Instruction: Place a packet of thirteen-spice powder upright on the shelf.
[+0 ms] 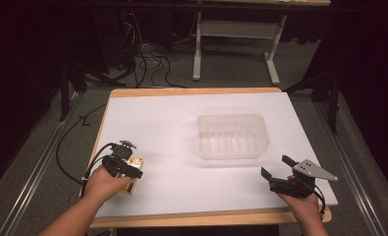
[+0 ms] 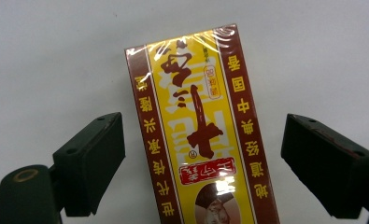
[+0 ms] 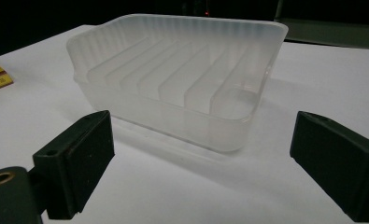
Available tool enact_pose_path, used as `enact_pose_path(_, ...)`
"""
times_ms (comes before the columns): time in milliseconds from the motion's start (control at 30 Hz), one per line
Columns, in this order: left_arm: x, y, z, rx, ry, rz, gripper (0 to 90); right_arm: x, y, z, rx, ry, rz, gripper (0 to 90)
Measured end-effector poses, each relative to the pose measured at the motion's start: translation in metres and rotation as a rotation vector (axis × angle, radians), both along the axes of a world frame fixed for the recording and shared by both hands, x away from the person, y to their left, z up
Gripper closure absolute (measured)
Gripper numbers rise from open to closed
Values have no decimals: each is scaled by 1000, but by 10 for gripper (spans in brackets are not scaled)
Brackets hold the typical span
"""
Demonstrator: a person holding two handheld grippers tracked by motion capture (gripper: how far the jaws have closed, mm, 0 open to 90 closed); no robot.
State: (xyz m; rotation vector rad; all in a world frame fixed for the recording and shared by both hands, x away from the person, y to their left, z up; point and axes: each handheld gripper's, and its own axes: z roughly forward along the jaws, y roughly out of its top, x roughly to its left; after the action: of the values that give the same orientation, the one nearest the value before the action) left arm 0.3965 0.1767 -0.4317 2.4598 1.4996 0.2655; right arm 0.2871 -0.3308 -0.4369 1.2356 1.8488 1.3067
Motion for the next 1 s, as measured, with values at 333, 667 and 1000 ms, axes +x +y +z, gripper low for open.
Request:
enact_pose_path(333, 3, -3, -9, 26, 101, 2, 163, 0, 0, 0, -1, 1, 0, 73)
enact_pose_path(667, 4, 0, -11, 28, 160, 3, 212, 0, 0, 0, 0, -2, 1, 76)
enact_pose_path(1000, 0, 0, -14, 53, 143, -9, 291, 0, 0, -1, -2, -2, 3, 81)
